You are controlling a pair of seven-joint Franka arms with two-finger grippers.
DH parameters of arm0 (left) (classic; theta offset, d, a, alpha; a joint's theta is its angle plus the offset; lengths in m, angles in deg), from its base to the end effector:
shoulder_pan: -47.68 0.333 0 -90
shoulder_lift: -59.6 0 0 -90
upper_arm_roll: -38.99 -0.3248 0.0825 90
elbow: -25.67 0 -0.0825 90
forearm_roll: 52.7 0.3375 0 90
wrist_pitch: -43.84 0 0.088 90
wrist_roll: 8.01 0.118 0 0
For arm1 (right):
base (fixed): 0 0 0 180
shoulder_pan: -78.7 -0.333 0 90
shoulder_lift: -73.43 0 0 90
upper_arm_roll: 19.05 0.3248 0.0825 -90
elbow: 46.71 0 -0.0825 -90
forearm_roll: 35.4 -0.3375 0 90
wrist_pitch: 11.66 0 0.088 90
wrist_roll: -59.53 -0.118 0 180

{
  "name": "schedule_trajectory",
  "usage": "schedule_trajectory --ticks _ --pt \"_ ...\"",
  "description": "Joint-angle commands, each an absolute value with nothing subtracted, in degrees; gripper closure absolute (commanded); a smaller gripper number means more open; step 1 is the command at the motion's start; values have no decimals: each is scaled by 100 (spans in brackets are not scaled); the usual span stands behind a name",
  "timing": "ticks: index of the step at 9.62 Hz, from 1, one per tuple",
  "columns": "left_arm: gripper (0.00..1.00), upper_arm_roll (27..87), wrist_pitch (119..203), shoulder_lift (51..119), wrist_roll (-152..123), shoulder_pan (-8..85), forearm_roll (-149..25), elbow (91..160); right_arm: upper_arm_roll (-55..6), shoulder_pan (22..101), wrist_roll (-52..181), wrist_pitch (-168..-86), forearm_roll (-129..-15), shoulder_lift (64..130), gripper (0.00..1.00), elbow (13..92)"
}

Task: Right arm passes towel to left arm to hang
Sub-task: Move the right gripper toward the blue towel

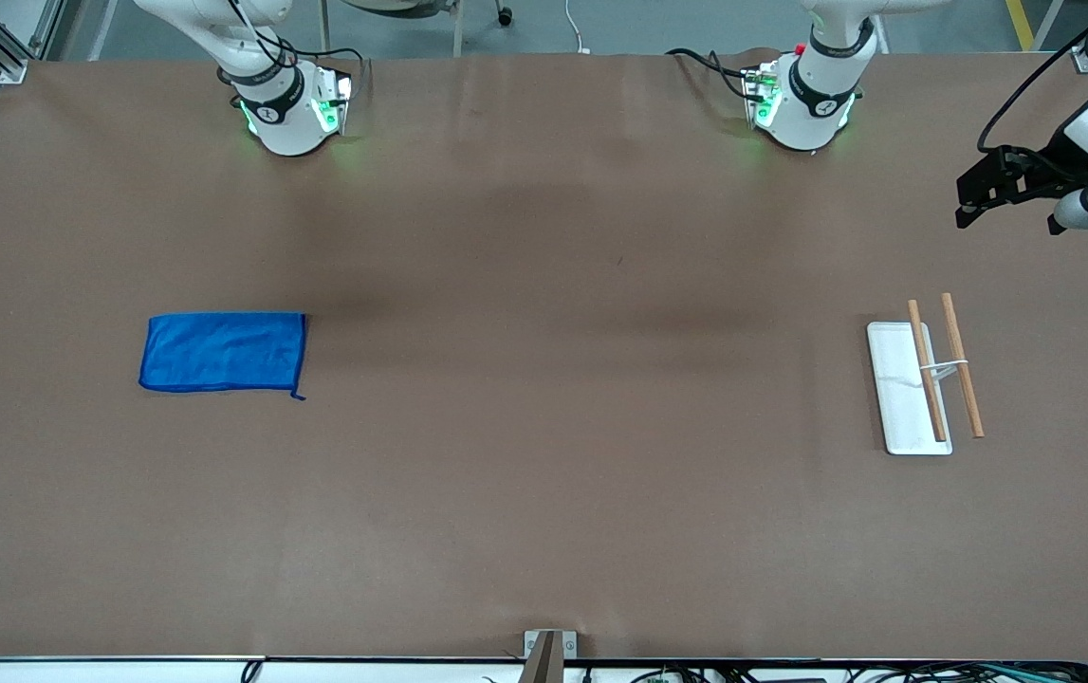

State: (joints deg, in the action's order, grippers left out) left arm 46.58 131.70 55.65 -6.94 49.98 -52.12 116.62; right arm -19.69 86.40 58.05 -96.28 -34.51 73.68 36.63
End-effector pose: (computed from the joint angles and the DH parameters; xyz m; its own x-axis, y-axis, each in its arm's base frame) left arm 0.4804 -0.0460 0.6458 0.9938 -0.1102 0.0141 -0.1099 -0.9937 -0.0195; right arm 0.4946 -0.0745 0.6607 0.9849 -0.1720 0.0184 -0.1722 -0.9849 0.0150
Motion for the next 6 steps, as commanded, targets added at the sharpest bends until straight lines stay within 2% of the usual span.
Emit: schedule_trajectory --ticks 1,6 --pt "0 4690 13068 5688 -722 4979 -5200 11647 -1975 8634 5795 -9604 -3513 7325 0 3705" --pt "0 4699 13059 5714 -704 5022 -5208 11629 -1949 8608 6136 -9630 -3443 7508 0 3853"
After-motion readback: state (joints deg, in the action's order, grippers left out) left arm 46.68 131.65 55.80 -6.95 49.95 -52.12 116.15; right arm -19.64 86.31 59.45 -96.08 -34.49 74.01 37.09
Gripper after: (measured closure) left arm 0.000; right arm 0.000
